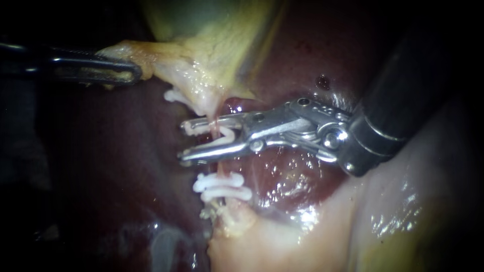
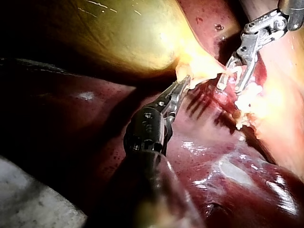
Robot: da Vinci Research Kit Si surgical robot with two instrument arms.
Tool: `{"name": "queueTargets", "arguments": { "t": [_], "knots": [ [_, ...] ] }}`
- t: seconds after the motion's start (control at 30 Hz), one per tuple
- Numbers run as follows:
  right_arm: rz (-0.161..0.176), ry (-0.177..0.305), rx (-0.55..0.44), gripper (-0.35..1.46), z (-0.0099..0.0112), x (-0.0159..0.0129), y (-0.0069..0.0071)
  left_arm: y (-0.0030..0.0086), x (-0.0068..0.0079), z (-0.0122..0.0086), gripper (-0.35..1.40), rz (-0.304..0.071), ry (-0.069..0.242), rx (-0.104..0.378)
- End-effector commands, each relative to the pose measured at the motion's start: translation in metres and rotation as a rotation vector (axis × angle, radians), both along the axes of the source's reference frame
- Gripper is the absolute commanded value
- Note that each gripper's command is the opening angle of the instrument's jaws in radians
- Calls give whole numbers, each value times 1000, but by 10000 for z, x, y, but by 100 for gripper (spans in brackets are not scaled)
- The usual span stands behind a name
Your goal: Clipping third clip right tube
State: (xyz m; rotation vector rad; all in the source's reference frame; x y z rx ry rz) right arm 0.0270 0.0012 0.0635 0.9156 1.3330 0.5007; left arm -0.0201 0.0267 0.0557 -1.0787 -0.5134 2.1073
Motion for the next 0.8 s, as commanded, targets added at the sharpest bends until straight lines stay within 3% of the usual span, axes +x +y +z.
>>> {"name": "queueTargets", "arguments": {
  "t": [0.03,0.13,0.3,0.8],
  "knots": [
    [-1,0,0,-9,2,-1,0,0,0,0,-35,0,0,0],
    [0,-2,29,-35,4,-3,1,0,0,0,-35,0,0,0],
    [-27,-86,36,-35,7,-9,1,0,0,0,-35,0,0,0],
    [-34,-96,31,-35,14,-10,-1,2,0,3,-35,0,0,0]
  ]
}}
